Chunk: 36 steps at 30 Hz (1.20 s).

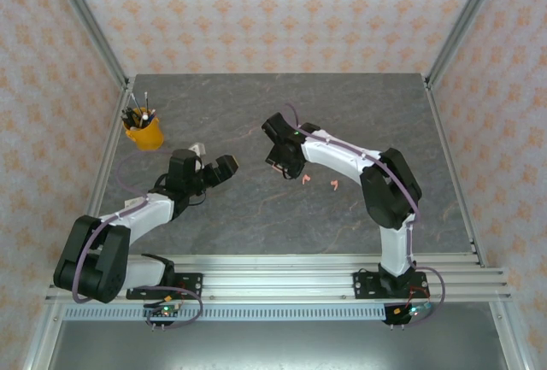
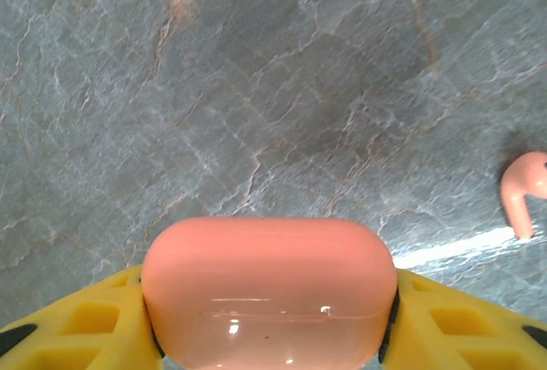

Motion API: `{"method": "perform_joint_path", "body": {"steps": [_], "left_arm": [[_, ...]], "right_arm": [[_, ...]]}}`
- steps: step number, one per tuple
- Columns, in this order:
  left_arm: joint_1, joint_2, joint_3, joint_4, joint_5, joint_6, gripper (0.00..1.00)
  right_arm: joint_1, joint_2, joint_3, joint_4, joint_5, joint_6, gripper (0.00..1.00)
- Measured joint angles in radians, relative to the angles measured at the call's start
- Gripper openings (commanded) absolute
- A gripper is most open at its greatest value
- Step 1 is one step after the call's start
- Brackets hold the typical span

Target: Insert the wireless bluetooth earbuds into the charging case

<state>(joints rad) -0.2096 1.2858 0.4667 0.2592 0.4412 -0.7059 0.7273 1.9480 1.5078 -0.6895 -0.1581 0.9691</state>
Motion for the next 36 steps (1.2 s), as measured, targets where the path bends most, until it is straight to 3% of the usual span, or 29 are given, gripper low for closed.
{"method": "perform_joint_path", "body": {"steps": [16, 36], "left_arm": [[0.0, -0.036, 0.0, -0.008, -0.038, -0.002, 1.0], [0.0, -0.063, -0.053, 0.01, -0.009, -0.002, 1.0]], "right_arm": [[0.058, 0.0, -0.09, -0.029, -0.117, -0.051, 0.54], [0.042, 0.0, -0.064, 0.003, -0.165, -0.01, 0.54]]}}
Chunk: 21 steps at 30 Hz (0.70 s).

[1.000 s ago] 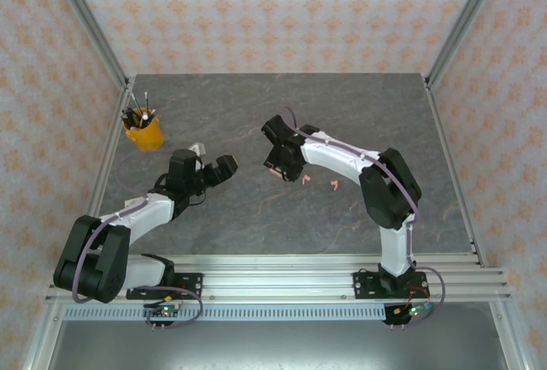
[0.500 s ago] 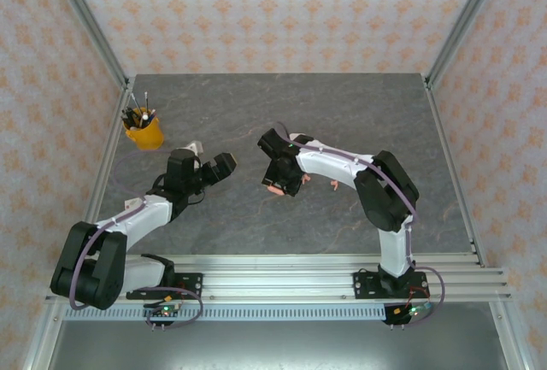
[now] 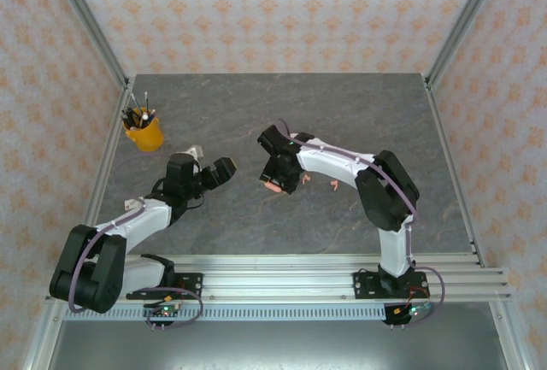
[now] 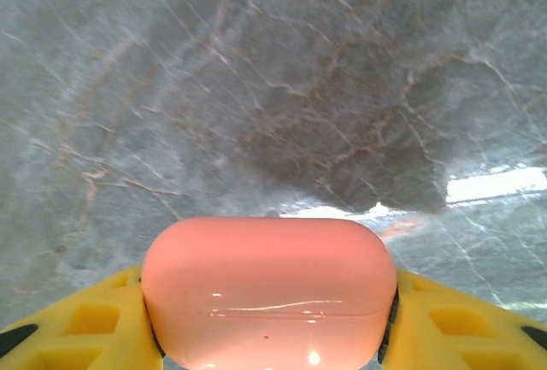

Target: Insert the wireless bluetooth earbuds into the charging case

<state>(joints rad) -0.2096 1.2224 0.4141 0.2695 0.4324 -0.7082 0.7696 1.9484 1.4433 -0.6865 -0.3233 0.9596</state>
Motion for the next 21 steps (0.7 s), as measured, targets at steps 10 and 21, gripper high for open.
{"method": "perform_joint_path", "body": {"steps": [10, 21], "left_arm": [[-0.03, -0.001, -0.057, 0.11, 0.082, 0.003, 1.0], [-0.097, 0.054, -0.056, 0.233, 0.116, 0.011, 0.96]], "right_arm": [[-0.06, 0.0, 0.024, 0.095, -0.036, 0.063, 0.54], [-0.088, 0.0, 0.03, 0.201, -0.093, 0.133, 0.54]]}}
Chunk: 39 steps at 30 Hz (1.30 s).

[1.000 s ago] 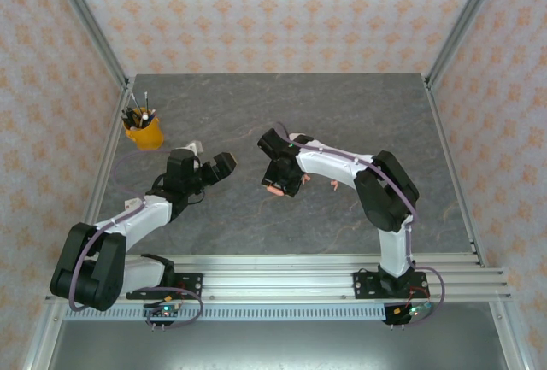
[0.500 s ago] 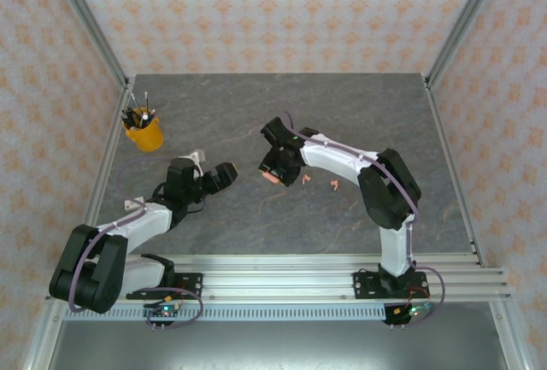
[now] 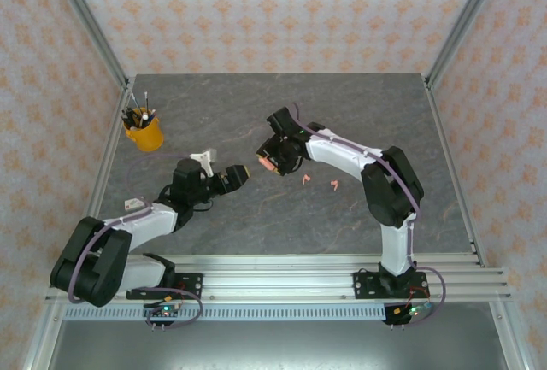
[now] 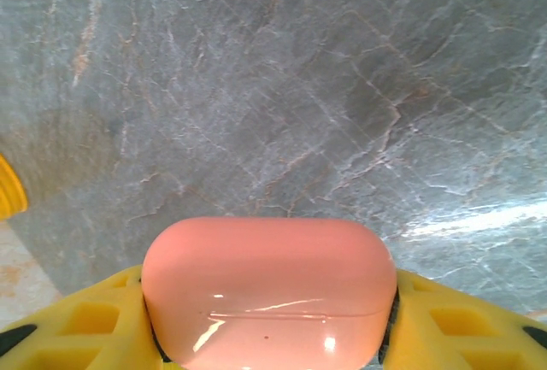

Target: Insert the wireless bluetooth earbuds into the charging case

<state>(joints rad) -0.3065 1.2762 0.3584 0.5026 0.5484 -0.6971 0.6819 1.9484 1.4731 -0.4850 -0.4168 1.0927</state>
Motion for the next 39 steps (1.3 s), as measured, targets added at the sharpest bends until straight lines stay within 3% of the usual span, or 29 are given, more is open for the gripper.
{"method": "perform_joint_path", "body": {"steps": [9, 39], "left_arm": [[-0.058, 0.121, 0.042, 0.113, -0.018, -0.001, 0.89], [-0.1, 0.441, 0.216, 0.364, -0.032, -0.046, 0.65]], "right_arm": [[-0.002, 0.0, 0.017, 0.037, -0.04, 0.038, 0.54], [-0.018, -0.005, 0.019, 0.048, -0.075, 0.058, 0.54]]}}
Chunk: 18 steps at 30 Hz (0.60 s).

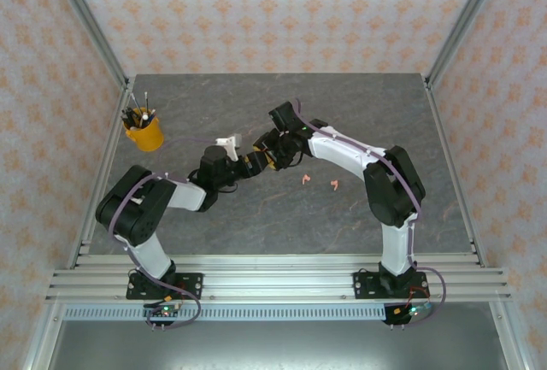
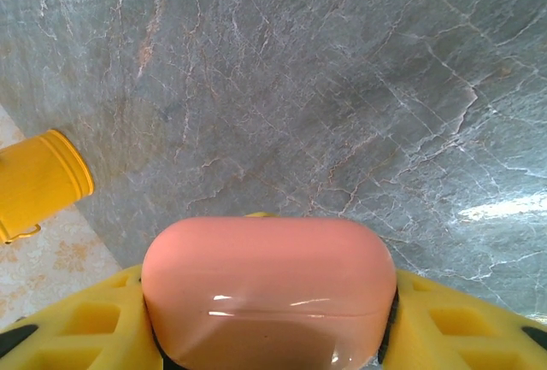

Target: Insert the wireless bluetooth earbuds into the charging case

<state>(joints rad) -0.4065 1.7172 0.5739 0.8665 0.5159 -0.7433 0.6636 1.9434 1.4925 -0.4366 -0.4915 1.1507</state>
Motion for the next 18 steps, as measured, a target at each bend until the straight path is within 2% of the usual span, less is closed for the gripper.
{"method": "perform_joint_path", "body": {"steps": [18], "left_arm": [[-0.013, 0.077, 0.065, 0.082, 0.005, -0.034, 0.28]], "right_arm": [[-0.026, 0.0, 0.0, 0.023, -0.003, 0.002, 0.56]]}}
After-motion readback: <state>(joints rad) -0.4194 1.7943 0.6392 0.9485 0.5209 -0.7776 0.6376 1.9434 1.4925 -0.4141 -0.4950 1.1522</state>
